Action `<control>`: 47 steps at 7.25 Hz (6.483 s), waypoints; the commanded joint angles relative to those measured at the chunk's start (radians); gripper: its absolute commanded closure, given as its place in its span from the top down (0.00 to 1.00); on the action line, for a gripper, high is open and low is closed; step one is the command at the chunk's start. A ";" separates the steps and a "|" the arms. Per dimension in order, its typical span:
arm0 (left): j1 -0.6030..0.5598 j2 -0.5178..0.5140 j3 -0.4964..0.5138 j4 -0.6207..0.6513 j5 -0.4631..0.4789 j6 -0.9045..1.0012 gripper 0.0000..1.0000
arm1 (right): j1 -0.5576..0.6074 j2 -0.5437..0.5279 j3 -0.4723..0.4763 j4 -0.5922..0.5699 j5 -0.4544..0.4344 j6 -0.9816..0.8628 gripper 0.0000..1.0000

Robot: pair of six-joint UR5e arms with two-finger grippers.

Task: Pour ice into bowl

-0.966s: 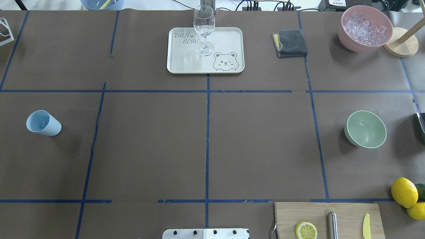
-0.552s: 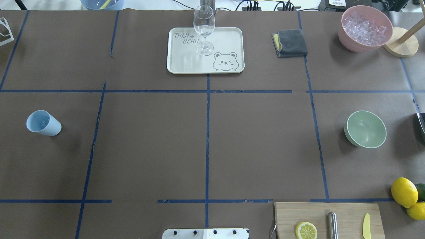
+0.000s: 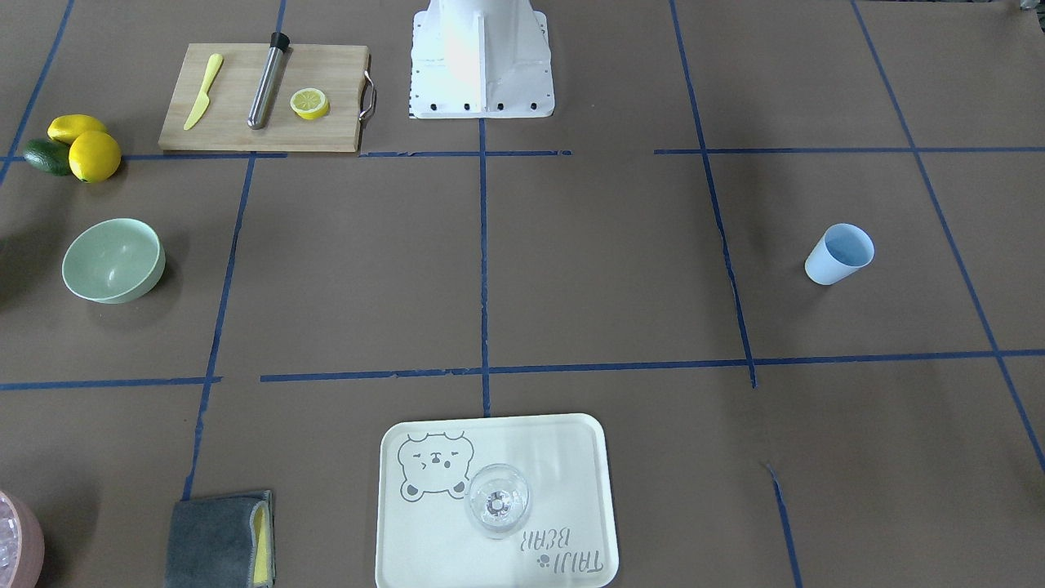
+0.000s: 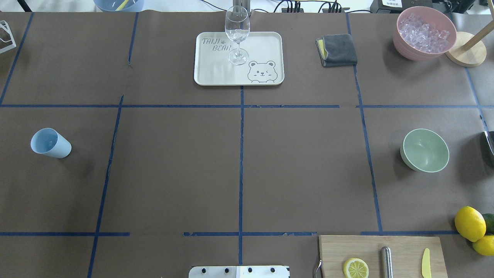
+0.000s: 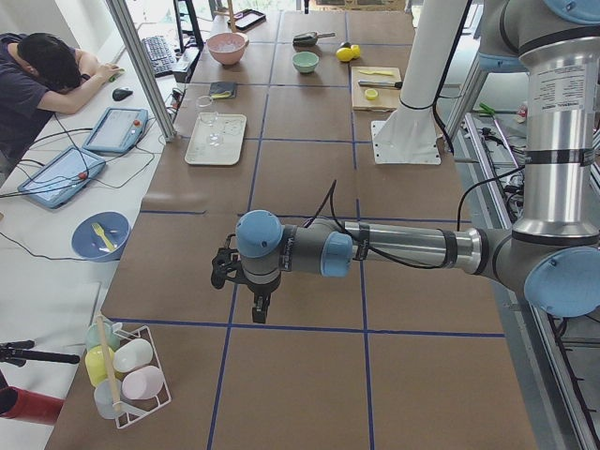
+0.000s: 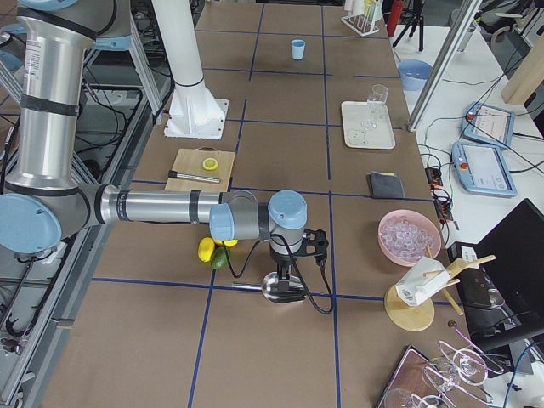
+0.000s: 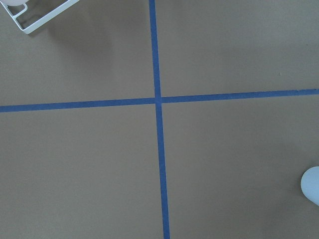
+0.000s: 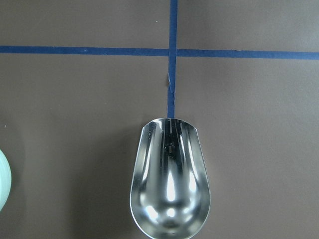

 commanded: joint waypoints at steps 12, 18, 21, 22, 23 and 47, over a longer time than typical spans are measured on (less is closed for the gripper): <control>0.000 0.010 -0.003 -0.009 -0.002 0.000 1.00 | -0.194 0.091 0.067 0.231 0.052 0.192 1.00; 0.002 0.010 -0.003 -0.037 -0.002 0.000 1.00 | -0.505 -0.005 0.037 0.483 -0.165 0.581 0.87; 0.000 0.011 -0.001 -0.051 -0.002 0.000 1.00 | -0.538 0.005 -0.095 0.612 -0.181 0.576 0.55; 0.000 0.011 -0.001 -0.051 -0.002 0.000 1.00 | -0.537 0.005 -0.086 0.615 -0.171 0.575 0.07; 0.000 0.011 -0.001 -0.051 -0.002 0.000 1.00 | -0.535 0.007 -0.080 0.617 -0.169 0.575 0.00; 0.002 0.019 -0.003 -0.052 -0.002 0.000 1.00 | -1.002 0.872 -0.201 0.112 -0.447 1.403 0.09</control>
